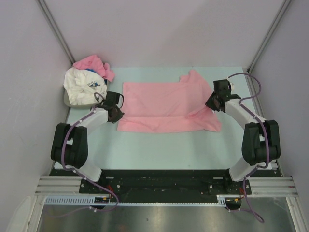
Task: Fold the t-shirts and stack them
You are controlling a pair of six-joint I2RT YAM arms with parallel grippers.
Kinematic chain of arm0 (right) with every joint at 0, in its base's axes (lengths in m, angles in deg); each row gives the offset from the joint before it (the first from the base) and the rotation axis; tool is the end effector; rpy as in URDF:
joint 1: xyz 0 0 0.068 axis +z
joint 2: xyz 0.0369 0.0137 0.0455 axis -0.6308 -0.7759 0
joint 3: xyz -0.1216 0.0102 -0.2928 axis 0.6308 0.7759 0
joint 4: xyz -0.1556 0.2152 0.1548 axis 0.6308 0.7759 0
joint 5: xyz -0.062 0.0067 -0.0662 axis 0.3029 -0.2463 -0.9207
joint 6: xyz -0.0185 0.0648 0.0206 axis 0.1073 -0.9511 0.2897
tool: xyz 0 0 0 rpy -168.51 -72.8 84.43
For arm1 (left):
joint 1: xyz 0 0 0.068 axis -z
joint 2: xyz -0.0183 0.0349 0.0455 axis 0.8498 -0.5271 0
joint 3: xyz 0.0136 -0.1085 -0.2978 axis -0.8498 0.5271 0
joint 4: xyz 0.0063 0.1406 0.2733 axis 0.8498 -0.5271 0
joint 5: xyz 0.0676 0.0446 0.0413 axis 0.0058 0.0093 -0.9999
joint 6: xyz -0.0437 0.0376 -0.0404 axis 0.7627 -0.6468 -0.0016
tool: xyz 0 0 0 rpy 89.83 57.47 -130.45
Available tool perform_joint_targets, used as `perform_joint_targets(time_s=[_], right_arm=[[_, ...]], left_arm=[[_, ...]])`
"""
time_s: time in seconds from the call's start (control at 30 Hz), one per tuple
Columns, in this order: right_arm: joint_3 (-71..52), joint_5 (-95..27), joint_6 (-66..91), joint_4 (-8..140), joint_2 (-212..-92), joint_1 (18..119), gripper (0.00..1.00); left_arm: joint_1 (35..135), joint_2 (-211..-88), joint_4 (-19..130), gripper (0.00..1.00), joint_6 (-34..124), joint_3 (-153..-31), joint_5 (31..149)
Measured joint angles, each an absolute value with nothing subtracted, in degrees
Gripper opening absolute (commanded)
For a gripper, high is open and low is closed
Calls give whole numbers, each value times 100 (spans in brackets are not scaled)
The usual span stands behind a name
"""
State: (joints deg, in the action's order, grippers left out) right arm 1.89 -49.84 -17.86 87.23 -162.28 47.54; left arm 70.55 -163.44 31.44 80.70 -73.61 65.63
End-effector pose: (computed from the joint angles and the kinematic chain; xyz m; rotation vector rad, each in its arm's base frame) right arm 0.3997 0.0514 0.2460 0.6613 2.3236 0.2050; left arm 0.3544 -0.0615 0.1918 -0.8585 2.3713 -0.0592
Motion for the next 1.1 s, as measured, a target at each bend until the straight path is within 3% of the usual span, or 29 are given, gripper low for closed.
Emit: perform_joint_targets(time_s=[0.47,0.5,0.53,0.57,0.6,0.63,0.67,0.9,1.1], right_arm=[[-768,-4986,-1738,8579,-17596,4784,0],[-847,-5012,-1725,8575,-17664,4784,0],[-961,-5051,-1701,8577,-17767,4784,11],[-1059,-5080,-1690,8568,-17870,4784,33],[-1138,-5097,-1695,8564,-17946,4784,74],[-1243,-5134,-1688,8570,-18051,4784,90],[-1348,-5180,-1673,8572,-18158,4784,99],[-1619,-5687,-1491,8662,-18305,4885,100],[-1612,-6387,-1227,8986,-17417,5562,100]], left_arm=[[6941,-17555,3348,1,8073,-8365,6578],[6933,-17599,3348,5,8075,-8408,6578],[6922,-17654,3348,29,8073,-8457,6578],[6902,-17715,3345,42,8077,-8507,6578],[6891,-17759,3341,60,8055,-8529,6576],[6878,-17802,3332,94,8070,-8553,6574],[6863,-17833,3315,100,8092,-8561,6563],[6828,-17636,3136,100,8182,-8424,6545],[6978,-16172,2998,100,8153,-7930,6580]])
